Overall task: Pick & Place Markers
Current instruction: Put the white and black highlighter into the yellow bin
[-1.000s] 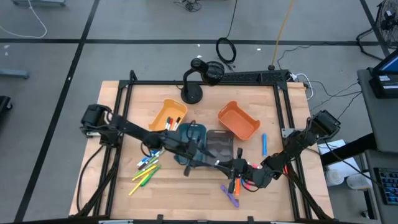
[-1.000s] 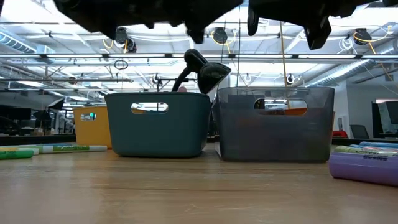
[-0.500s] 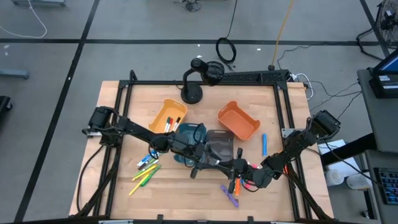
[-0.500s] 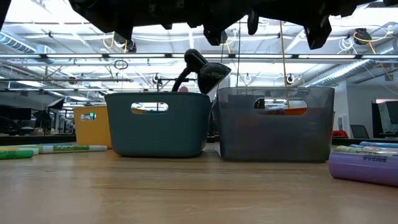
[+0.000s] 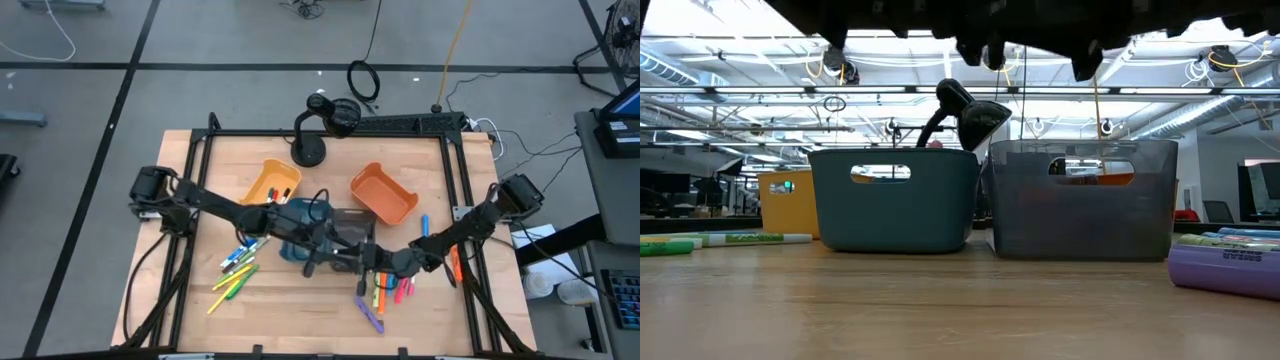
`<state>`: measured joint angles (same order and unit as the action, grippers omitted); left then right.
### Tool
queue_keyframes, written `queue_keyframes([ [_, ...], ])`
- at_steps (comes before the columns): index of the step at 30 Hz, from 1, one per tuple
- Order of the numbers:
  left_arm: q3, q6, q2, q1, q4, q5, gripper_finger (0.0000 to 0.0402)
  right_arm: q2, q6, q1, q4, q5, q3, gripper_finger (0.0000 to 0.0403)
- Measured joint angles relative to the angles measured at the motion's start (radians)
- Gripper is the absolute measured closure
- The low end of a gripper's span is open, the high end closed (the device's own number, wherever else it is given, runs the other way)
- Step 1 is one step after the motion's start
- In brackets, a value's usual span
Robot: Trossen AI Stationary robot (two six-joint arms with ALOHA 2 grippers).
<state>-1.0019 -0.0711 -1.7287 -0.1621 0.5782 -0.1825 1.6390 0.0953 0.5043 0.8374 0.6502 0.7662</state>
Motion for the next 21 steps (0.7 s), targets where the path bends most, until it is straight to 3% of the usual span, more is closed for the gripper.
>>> queue_keyframes([
  [5, 0.0, 0.003, 0.078, 0.03, -0.173, -0.015, 0.0231, 0.0, -0.069, 0.002, 0.032, 0.014, 0.0, 0.0381],
  [17, 0.002, 0.001, 0.078, 0.028, -0.109, -0.058, 0.0233, 0.0, -0.103, 0.004, 0.086, 0.008, 0.001, 0.0381],
  [21, 0.002, -0.007, 0.078, 0.022, -0.101, -0.054, 0.0266, -0.001, -0.104, 0.004, 0.079, 0.006, 0.001, 0.0381],
])
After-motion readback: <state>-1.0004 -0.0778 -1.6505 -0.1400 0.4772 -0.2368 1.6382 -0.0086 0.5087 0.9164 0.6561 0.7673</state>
